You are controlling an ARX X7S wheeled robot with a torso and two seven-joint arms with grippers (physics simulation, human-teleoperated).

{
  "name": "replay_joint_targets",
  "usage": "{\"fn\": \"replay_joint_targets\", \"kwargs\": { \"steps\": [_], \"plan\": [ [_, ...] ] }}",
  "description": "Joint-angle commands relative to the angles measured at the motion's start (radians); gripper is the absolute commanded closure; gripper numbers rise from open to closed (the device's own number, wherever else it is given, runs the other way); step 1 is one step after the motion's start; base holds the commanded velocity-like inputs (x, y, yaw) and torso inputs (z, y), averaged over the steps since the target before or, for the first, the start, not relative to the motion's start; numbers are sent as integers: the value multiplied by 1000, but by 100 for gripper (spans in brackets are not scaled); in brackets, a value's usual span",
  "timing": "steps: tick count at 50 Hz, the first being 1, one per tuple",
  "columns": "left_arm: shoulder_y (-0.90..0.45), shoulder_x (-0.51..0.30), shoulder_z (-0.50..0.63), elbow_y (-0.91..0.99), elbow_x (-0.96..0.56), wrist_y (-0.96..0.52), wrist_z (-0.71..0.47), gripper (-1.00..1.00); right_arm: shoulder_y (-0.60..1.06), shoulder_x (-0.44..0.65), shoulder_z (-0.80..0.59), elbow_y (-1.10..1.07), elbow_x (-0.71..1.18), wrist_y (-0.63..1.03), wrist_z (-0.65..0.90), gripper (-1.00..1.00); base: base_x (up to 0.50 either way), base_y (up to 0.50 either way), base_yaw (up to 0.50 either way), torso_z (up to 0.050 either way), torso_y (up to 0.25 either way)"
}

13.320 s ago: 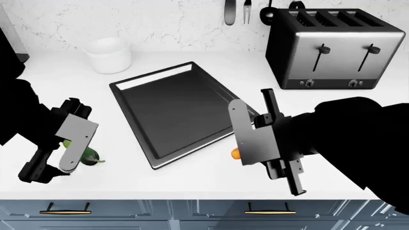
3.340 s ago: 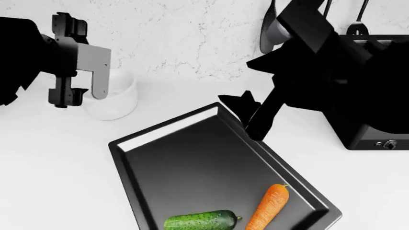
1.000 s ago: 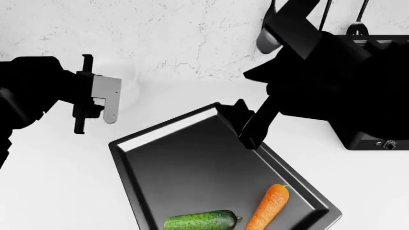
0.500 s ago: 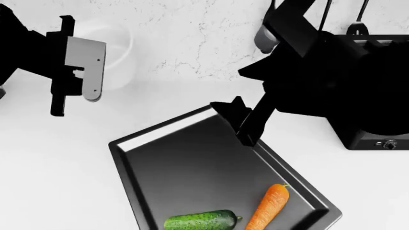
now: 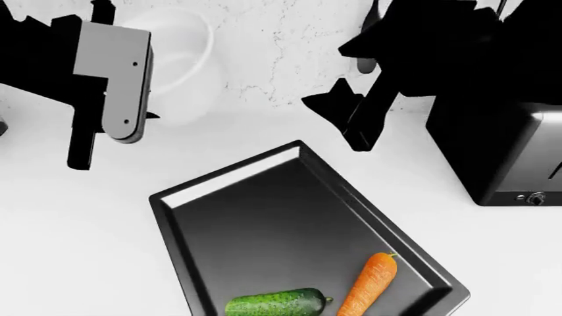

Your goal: Place the two vegetables and bowl onto the tray for setting up a vegetable dip station.

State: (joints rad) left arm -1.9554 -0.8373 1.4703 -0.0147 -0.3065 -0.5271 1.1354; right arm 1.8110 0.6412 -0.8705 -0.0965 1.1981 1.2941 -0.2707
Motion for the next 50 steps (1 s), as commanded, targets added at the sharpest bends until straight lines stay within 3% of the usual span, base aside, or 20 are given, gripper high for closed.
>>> {"fn": "replay_joint_targets", "kwargs": {
  "steps": [1, 18, 27, 39, 50],
  "plan": [
    [30, 65, -89, 36, -91, 32, -54, 100, 84, 33, -20, -14, -17, 47, -40, -100, 0, 0, 0, 15, 0],
    [92, 116, -61, 86, -126, 53, -29, 100, 130, 107, -22, -42, -44, 41, -46, -100, 0, 0, 0, 0, 1],
    [59, 153, -5, 81, -144, 16, 105, 100, 73, 138, -2, -88, -7, 20, -12, -100, 0, 0, 0, 0, 1],
    [36, 202, 0, 42, -164, 33, 176, 100, 72, 135, -18, -73, -21, 5, -29, -100, 0, 0, 0, 0, 2],
    [15, 196, 1, 61, -182, 11, 195, 100, 64, 120, -43, -47, -49, -24, -54, -100, 0, 0, 0, 1, 1]
  ]
}}
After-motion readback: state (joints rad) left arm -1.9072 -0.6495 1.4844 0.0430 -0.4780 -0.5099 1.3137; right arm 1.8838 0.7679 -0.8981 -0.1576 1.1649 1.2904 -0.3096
